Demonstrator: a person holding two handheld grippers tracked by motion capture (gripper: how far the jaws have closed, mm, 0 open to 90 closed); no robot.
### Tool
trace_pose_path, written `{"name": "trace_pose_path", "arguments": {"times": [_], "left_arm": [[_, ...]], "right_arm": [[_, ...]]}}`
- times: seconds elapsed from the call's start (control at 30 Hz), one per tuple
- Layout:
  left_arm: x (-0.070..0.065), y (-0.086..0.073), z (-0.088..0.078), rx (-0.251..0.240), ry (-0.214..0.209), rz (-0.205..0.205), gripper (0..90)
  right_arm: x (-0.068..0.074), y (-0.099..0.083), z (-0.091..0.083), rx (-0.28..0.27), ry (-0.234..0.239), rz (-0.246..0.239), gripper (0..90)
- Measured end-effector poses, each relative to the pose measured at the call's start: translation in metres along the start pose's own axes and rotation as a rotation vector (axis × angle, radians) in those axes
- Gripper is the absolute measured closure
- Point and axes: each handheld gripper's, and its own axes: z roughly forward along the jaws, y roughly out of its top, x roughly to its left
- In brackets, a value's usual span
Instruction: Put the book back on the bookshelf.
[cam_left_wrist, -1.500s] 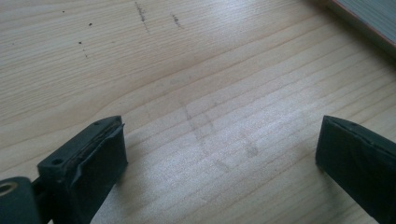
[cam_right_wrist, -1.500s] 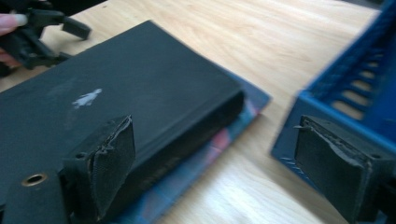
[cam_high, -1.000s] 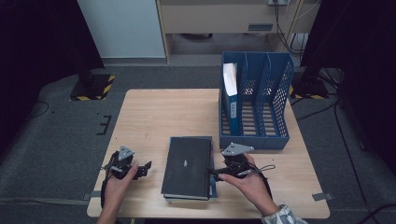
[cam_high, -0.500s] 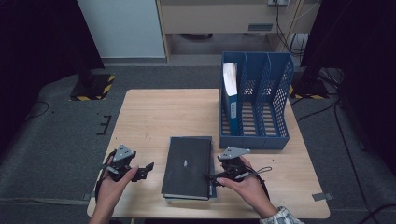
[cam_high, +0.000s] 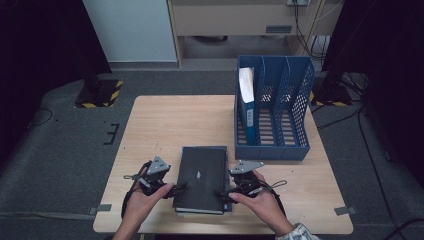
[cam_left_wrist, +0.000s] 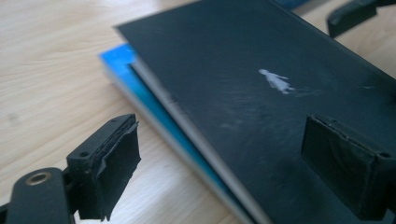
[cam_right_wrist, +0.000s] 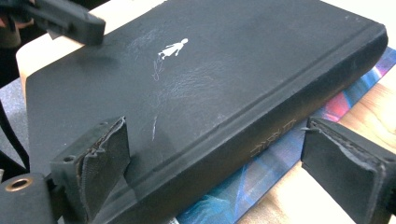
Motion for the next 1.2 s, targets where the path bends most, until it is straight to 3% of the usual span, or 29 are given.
{"name": "trace_pose_path", "arguments": {"times": [0.23, 0.43, 0.83, 1.0, 1.1, 1.2], "left_arm": [[-0.005, 0.006, 0.012, 0.027, -0.06, -0.007, 12.9], [-0.002, 0.008, 0.014, 0.042, -0.081, 0.0, 12.4], [0.003, 0.021, 0.027, 0.068, -0.129, 0.032, 11.6], [0.007, 0.021, 0.032, 0.069, -0.146, 0.008, 6.9], [0.009, 0.02, 0.036, 0.068, -0.186, -0.033, 6.4], [0.009, 0.02, 0.039, 0.069, -0.202, -0.046, 5.5]], "right_arm": [[-0.002, 0.0, 0.0, 0.005, 0.006, 0.009, 6.8], [-0.005, 0.0, 0.002, 0.009, 0.013, 0.021, 5.4], [-0.015, -0.001, 0.007, 0.015, 0.051, 0.09, 2.2], [-0.019, -0.001, 0.011, 0.009, 0.054, 0.126, 0.2], [-0.021, -0.001, 0.012, 0.006, 0.059, 0.142, 0.2], [-0.023, -0.002, 0.012, 0.005, 0.071, 0.139, 0.2]]}}
